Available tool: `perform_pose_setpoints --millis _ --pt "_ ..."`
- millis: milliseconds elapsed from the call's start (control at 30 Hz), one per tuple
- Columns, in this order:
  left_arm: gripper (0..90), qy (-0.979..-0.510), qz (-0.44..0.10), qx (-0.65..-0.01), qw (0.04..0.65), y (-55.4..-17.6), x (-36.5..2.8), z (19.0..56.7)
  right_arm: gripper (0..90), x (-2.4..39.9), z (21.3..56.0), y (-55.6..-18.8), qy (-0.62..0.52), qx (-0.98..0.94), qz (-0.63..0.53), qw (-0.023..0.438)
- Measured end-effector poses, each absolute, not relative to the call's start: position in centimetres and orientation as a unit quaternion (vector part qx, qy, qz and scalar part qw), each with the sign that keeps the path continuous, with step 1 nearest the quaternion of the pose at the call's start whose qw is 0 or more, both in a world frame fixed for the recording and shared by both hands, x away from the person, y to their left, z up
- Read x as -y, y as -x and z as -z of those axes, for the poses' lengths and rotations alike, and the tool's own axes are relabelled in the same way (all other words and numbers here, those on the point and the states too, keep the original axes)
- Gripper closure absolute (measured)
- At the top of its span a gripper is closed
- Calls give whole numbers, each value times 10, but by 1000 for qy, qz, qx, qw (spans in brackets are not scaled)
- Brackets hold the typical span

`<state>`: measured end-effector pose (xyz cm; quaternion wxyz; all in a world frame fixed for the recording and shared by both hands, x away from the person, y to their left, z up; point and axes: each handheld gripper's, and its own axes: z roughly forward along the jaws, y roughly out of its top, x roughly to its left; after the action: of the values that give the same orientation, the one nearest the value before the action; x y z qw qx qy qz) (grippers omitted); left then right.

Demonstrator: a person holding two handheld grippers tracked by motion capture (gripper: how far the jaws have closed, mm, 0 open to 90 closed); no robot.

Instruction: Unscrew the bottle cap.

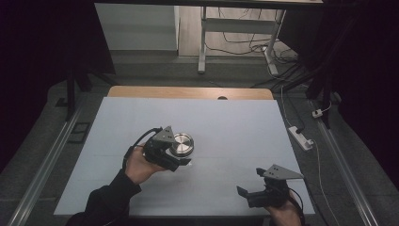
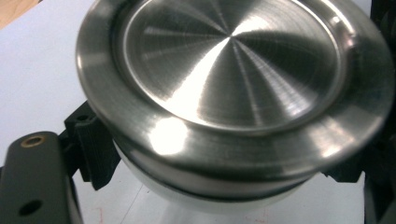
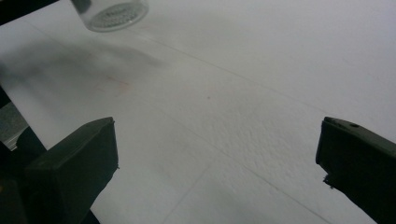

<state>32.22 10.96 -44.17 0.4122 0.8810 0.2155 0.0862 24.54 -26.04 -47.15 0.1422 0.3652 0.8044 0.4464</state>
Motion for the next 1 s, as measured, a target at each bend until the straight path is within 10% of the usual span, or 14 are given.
perform_pose_setpoints --millis 1000 --pt "159 -881 -89 -211 413 -318 -102 446 0 170 427 -287 -251 -839 -465 128"
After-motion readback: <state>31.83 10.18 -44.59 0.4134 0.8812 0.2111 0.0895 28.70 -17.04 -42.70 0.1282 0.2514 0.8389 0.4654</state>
